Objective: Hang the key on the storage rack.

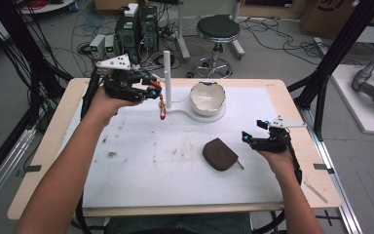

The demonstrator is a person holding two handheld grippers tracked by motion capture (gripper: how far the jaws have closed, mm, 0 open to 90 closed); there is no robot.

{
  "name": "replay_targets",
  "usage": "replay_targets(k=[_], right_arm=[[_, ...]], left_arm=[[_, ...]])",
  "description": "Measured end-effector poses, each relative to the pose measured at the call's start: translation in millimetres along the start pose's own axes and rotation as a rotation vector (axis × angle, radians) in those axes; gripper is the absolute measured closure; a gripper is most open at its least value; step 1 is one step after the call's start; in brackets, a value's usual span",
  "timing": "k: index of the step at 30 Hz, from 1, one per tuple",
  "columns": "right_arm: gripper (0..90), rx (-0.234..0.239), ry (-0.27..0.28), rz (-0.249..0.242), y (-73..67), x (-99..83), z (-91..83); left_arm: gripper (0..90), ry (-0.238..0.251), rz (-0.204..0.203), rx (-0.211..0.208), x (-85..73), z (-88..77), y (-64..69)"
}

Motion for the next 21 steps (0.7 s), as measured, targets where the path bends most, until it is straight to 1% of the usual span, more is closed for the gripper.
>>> replay_targets(k=[3,9,11,14,16,19,21], right_arm=[[18.0,0.001,-0.001,-0.003,0.1,0.0,0.2],[18.0,-0.001,-0.002,0.001,-0.1,0.0,-0.2],[18.0,-0.001,-0.002,0.001,-0.1,-0.1,-0.1],[18.0,0.0,-0.003,-0.001,0.0,-0.2,-0.1],[18.0,0.0,-0.004,-0.001,0.0,-0.2,-0.1],[18.0,0.0,-0.002,0.001,-0.1,-0.1,-0.3],[18.0,0.001,-0.003,0.0,0.2,-0.2,-0.3]], left_arm=[[47.9,0.005,-0.002,0.004,6.7,7.0,-5.0],[47.9,-0.001,-0.002,0.019,13.8,17.2,-13.2],[47.9,-0.01,0.003,0.025,15.5,19.5,-15.7],[47.9,-0.006,0.002,0.029,17.6,20.8,-18.1],[47.9,-0.005,0.003,0.038,20.6,22.0,-22.5],[47.9,0.005,-0.007,0.049,22.9,23.3,-27.8],[47.9,0.003,-0.011,0.055,23.9,24.5,-31.8]])
Point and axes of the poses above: each handheld gripper's, and its own axes: z roughly forward along the jaws, x roughly out of its top, y roughly to its right, the point moved 3 cm from there along z, roughly forward along the jaws, and after that the axes turned 6 degrees about y, right-handed, at the moved point
